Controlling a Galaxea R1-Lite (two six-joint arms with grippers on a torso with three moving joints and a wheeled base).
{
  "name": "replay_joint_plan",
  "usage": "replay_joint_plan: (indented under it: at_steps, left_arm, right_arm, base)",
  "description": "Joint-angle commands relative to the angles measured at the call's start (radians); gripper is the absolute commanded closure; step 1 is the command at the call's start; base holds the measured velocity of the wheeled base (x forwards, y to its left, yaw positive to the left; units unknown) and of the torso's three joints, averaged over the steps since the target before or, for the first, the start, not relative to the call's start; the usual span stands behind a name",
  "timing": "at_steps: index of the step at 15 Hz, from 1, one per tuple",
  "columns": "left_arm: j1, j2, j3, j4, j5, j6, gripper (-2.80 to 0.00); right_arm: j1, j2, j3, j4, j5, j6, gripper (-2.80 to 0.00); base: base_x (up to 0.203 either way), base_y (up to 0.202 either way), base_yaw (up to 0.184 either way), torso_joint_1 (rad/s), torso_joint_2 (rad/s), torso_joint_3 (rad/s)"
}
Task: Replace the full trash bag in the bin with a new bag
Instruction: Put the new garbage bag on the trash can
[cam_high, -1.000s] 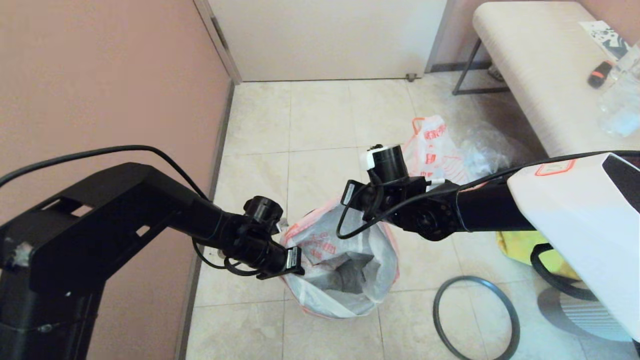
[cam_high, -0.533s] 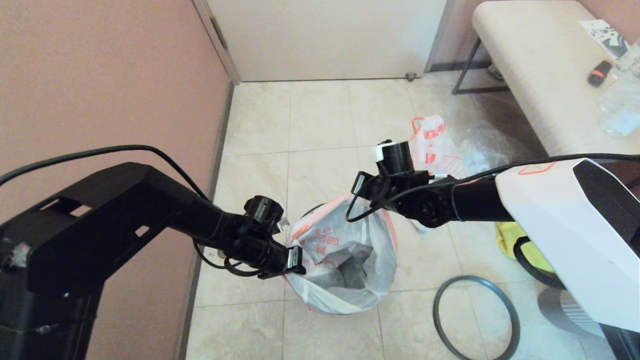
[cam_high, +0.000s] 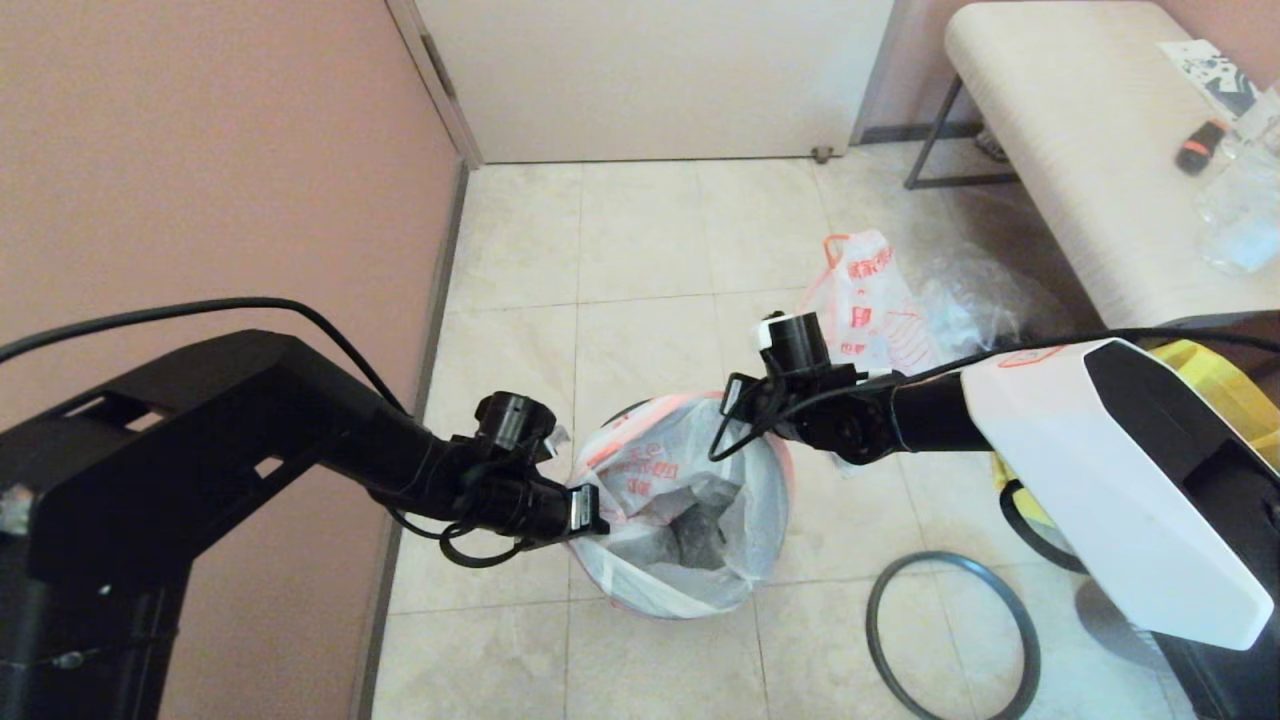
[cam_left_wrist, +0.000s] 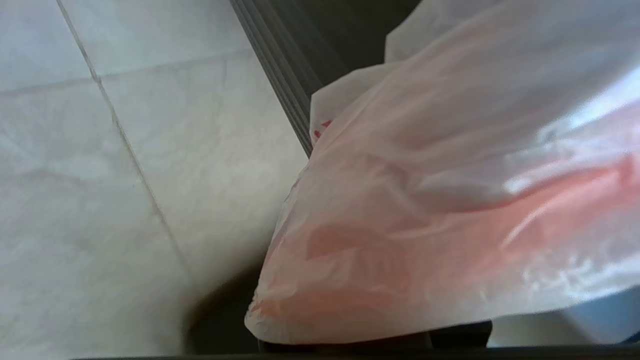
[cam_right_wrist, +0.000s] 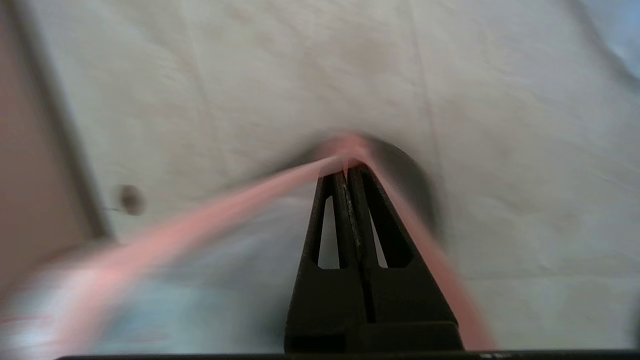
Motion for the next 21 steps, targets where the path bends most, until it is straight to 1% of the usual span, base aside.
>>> replay_joint_plan:
  at_steps: [1, 4, 7, 12, 16, 17, 18, 21]
  left_arm:
    - [0.014, -0.011, 0.01, -0.042, -0.004, -0.037, 0.0]
    - [0.017, -0.013, 0.015, -0.048, -0.004, -0.037, 0.0]
    - [0.014, -0.011, 0.016, -0.047, -0.004, -0.034, 0.0]
    - [0.003, -0.005, 0.015, -0.044, 0.001, -0.03, 0.0]
    - [-0.015, -0.013, 0.018, -0.038, 0.001, -0.029, 0.0]
    - [-0.022, -0.011, 0.02, -0.037, 0.005, -0.027, 0.0]
    - [-0.029, -0.013, 0.028, -0.038, 0.005, -0.012, 0.0]
    - [-0.03, -0.017, 0.037, -0.039, 0.004, 0.002, 0.0]
  right_arm:
    - [-0.01, -0.008, 0.002, 0.033, 0.0, 0.003, 0.0]
    - [-0.009, -0.018, -0.005, 0.026, 0.0, -0.012, 0.0]
    - [0.005, -0.067, -0.001, 0.028, 0.009, -0.017, 0.0]
    - [0.029, -0.209, 0.085, 0.002, 0.013, -0.022, 0.0]
    - [0.128, -0.196, 0.102, 0.019, 0.103, -0.038, 0.0]
    - [0.14, -0.183, 0.102, 0.019, 0.111, -0.06, 0.0]
    - [0.149, -0.174, 0.105, 0.022, 0.118, -0.078, 0.0]
    - [0.166, -0.178, 0.138, 0.023, 0.12, -0.082, 0.0]
  base:
    - [0.0, 0.0, 0.0, 0.0, 0.0, 0.0]
    - [0.0, 0.0, 0.0, 0.0, 0.0, 0.0]
    - [0.0, 0.0, 0.0, 0.0, 0.0, 0.0]
    - [0.0, 0.0, 0.0, 0.0, 0.0, 0.0]
    - [0.0, 0.0, 0.0, 0.0, 0.0, 0.0]
    - [0.0, 0.0, 0.0, 0.0, 0.0, 0.0]
    - [0.0, 0.0, 0.0, 0.0, 0.0, 0.0]
    - [0.0, 0.0, 0.0, 0.0, 0.0, 0.0]
